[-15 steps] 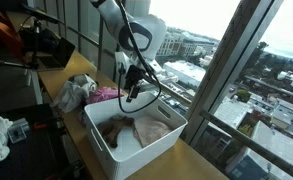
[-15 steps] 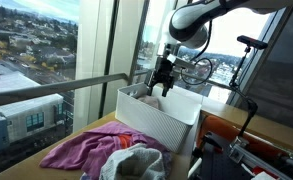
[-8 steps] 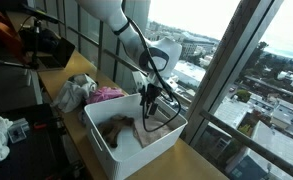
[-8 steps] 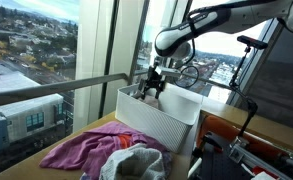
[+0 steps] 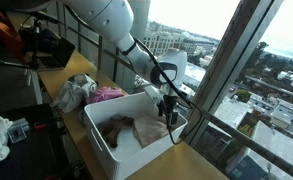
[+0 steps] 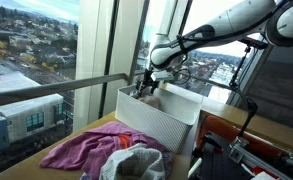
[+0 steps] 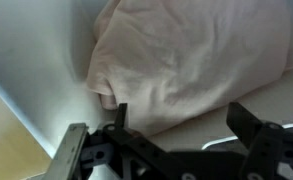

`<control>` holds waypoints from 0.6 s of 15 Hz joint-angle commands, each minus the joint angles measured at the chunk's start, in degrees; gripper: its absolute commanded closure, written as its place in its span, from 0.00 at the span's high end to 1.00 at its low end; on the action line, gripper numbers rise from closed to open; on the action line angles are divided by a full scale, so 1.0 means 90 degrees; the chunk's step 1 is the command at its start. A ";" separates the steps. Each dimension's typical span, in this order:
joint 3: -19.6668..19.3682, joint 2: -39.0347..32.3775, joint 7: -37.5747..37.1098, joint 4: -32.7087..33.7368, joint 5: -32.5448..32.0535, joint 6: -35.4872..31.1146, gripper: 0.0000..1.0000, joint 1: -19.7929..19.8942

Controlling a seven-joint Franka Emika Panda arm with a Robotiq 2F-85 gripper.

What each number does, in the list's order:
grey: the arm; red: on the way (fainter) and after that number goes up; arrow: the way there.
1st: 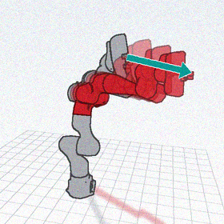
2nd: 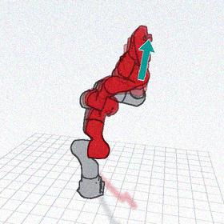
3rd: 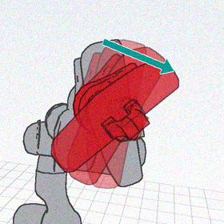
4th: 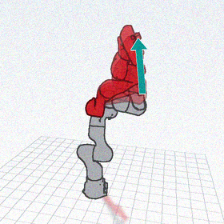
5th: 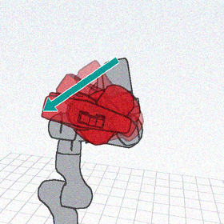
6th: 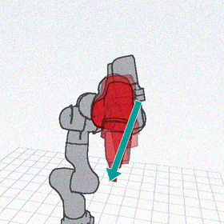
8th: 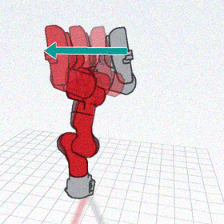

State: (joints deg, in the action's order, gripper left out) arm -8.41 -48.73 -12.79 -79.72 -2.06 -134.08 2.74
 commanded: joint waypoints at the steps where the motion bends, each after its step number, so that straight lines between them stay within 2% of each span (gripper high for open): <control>1: -0.0200 -0.0445 0.0005 0.0267 -0.0418 -0.0593 1.00 -0.0137; 7: -0.0265 -0.1361 -0.0087 0.0739 -0.0428 -0.0565 1.00 -0.0090; 8: -0.0281 -0.1454 -0.0072 0.0821 -0.0415 -0.0523 0.75 -0.0069; 9: -0.0300 -0.1524 -0.0069 0.0909 -0.0402 -0.0482 0.72 -0.0052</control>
State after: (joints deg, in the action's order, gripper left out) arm -9.81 -59.03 -12.91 -75.66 -5.12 -139.43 2.32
